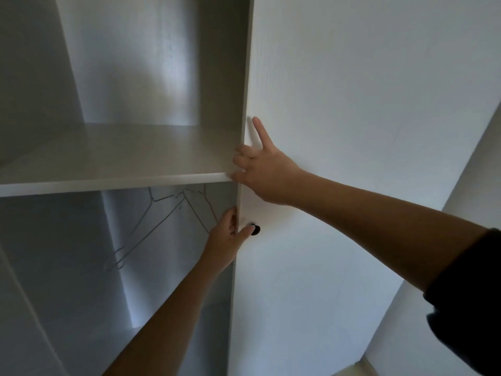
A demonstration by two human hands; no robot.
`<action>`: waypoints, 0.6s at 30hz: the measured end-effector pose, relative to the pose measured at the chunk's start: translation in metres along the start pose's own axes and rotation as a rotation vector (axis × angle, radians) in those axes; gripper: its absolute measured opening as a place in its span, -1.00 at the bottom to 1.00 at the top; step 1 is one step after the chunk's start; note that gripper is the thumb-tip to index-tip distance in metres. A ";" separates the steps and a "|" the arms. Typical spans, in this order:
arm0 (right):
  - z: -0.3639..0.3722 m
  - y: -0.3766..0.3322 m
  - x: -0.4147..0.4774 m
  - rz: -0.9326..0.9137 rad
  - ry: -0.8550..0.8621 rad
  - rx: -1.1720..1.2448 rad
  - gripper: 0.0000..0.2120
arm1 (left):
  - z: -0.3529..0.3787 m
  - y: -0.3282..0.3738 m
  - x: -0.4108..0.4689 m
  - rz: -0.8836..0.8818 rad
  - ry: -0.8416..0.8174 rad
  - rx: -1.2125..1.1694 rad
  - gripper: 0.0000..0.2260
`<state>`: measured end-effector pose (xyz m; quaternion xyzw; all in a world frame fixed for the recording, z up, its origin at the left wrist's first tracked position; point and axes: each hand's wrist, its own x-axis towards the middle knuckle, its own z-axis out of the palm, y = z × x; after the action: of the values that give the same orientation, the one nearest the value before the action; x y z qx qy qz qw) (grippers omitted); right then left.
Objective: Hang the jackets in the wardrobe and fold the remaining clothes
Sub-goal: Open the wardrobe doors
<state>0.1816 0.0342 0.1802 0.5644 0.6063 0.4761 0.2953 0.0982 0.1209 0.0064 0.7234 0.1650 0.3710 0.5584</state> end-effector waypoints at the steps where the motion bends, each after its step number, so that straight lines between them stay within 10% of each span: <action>1: -0.003 0.002 0.001 -0.014 -0.001 -0.001 -0.64 | 0.002 0.001 0.003 0.023 0.039 0.070 -0.86; 18: -0.007 -0.007 -0.094 0.090 0.522 0.266 -0.71 | 0.028 0.034 -0.051 0.346 -0.335 0.461 -0.68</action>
<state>0.1897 -0.0580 0.1593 0.4828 0.6932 0.5342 0.0314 0.0783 0.0573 0.0170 0.8989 0.0251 0.2890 0.3284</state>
